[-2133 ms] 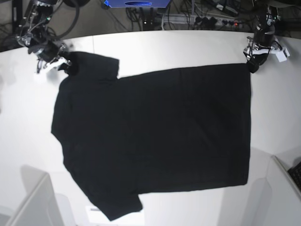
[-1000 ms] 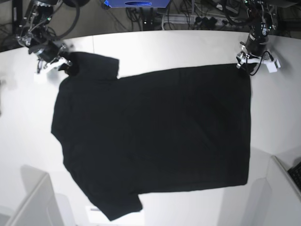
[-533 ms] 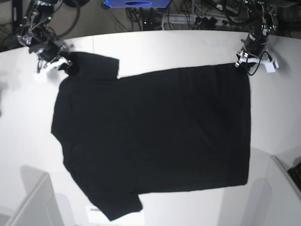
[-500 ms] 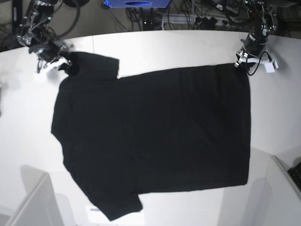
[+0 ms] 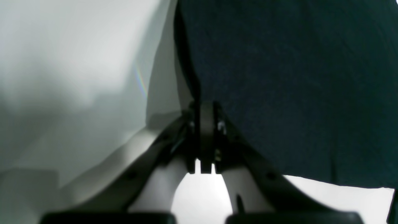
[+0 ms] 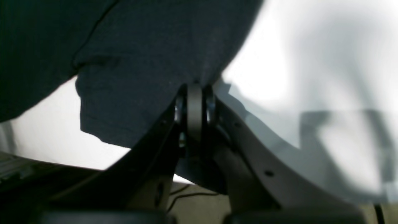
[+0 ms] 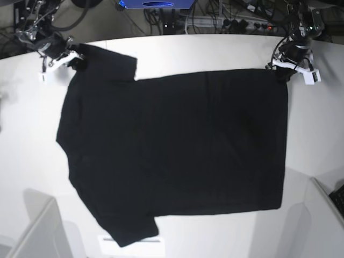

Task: Fold the T-shirt properly
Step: 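Lift both shoulder corners and drag the shirt toward the robot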

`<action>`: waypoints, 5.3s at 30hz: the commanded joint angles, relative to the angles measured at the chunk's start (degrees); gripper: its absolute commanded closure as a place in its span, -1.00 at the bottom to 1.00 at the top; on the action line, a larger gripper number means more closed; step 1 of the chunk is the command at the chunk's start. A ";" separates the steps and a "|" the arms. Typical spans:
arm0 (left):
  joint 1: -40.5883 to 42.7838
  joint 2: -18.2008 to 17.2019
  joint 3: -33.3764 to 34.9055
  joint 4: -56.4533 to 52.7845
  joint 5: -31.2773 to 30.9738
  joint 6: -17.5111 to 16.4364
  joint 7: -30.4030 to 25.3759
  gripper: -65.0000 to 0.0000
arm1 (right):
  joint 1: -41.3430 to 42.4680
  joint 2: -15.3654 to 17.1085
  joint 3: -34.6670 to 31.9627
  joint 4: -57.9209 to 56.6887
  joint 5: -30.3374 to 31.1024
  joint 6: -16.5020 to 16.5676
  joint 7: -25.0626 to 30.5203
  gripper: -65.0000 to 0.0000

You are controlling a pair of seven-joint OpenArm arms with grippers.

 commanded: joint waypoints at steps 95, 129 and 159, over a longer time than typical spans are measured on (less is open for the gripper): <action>-15.36 2.78 -7.57 0.13 0.02 4.32 8.43 1.00 | 31.58 1.15 -6.41 -5.16 -2.04 -9.92 -11.33 1.00; -21.60 2.69 -7.57 -4.79 0.02 4.41 8.52 1.00 | 37.65 0.71 -7.02 -9.02 -7.05 -13.88 -11.07 1.00; -23.45 1.37 -7.65 -4.70 -0.33 4.41 8.52 -0.30 | 40.02 1.06 -6.76 -13.24 -7.05 -13.96 -11.07 0.30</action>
